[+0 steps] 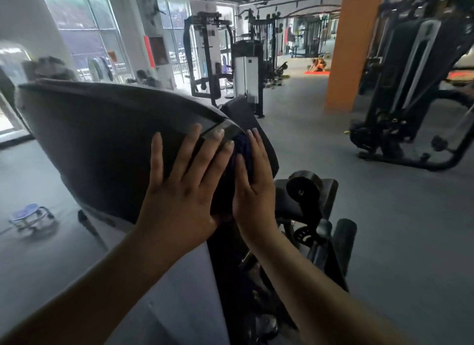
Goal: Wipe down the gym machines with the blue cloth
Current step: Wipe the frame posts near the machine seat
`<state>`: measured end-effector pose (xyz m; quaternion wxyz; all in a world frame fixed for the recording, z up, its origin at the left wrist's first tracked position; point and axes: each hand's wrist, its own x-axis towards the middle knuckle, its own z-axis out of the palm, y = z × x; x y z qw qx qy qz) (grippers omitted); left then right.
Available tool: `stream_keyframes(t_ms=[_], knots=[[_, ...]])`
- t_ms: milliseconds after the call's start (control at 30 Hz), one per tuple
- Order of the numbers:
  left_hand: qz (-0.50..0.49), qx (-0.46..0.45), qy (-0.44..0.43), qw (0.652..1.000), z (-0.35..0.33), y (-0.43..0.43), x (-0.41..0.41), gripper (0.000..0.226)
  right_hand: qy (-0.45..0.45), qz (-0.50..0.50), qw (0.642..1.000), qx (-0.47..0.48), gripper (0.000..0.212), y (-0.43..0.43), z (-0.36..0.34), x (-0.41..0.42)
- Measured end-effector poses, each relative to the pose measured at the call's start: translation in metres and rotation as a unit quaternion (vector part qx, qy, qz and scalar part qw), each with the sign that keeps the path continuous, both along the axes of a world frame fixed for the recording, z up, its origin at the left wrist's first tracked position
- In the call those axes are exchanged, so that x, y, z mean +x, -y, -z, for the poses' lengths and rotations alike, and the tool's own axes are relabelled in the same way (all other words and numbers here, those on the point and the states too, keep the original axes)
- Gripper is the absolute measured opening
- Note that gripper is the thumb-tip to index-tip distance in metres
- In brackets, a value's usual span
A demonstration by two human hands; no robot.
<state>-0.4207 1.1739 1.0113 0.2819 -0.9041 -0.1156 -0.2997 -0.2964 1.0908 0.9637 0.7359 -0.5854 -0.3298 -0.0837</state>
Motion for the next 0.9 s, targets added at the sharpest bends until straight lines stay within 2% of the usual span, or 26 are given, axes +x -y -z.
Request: stream_keyframes(t_ms=[133, 233, 300, 367, 467, 533, 667, 833, 900], knots=[[0.006, -0.001, -0.006, 1.0, 0.005, 0.006, 0.001, 0.113, -0.012, 0.007, 1.0, 0.001, 0.055, -0.003, 0.036, -0.024], [0.002, 0.048, -0.026, 0.998, 0.004, 0.003, -0.002, 0.123, -0.051, 0.001, 0.999, -0.003, 0.055, 0.003, 0.07, -0.047], [0.014, 0.081, -0.06, 0.995, -0.003, -0.005, -0.002, 0.124, -0.072, 0.009, 0.997, 0.011, 0.053, -0.003, 0.059, -0.036], [0.032, 0.099, -0.082, 0.991, -0.012, -0.012, 0.001, 0.121, -0.104, 0.02, 0.994, 0.033, 0.051, -0.009, 0.034, -0.022], [0.06, 0.113, -0.102, 0.986, -0.014, -0.016, 0.005, 0.109, -0.083, 0.065, 0.994, 0.042, 0.05, -0.019, 0.02, -0.012], [0.087, 0.122, -0.118, 0.982, -0.01, -0.018, 0.005, 0.101, -0.077, 0.079, 0.993, 0.036, 0.049, -0.023, 0.038, -0.023], [0.116, 0.129, -0.107, 0.979, -0.004, -0.025, 0.005, 0.098, -0.103, 0.097, 0.989, 0.053, 0.048, -0.021, 0.083, -0.058], [0.129, 0.107, -0.106, 0.98, -0.006, -0.02, 0.003, 0.089, -0.149, 0.072, 0.984, 0.073, 0.053, -0.023, 0.045, -0.016], [0.123, 0.1, -0.1, 0.982, -0.006, -0.015, 0.003, 0.084, -0.138, 0.059, 0.986, 0.069, 0.051, -0.021, 0.039, -0.016]])
